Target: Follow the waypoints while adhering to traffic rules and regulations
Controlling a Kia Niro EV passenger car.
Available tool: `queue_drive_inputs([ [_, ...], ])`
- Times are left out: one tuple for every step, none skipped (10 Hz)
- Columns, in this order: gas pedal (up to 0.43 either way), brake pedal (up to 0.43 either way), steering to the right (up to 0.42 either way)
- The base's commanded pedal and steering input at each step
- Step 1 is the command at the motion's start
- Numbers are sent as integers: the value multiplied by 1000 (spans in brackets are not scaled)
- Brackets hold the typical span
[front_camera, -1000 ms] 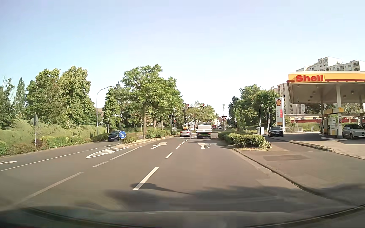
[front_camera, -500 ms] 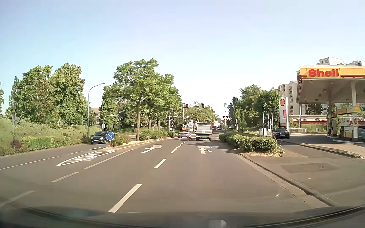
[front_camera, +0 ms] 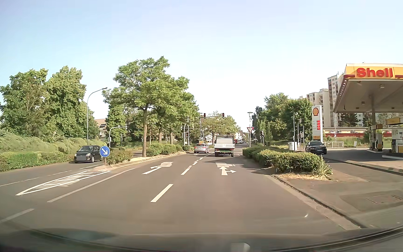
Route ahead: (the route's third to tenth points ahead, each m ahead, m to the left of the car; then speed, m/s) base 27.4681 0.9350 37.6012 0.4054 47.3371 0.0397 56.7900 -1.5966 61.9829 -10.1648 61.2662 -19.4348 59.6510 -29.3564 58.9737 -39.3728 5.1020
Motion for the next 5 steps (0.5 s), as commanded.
queue_drive_inputs([
  [0,30,8],
  [0,30,8],
  [0,30,7],
  [0,30,8],
  [0,30,7],
])
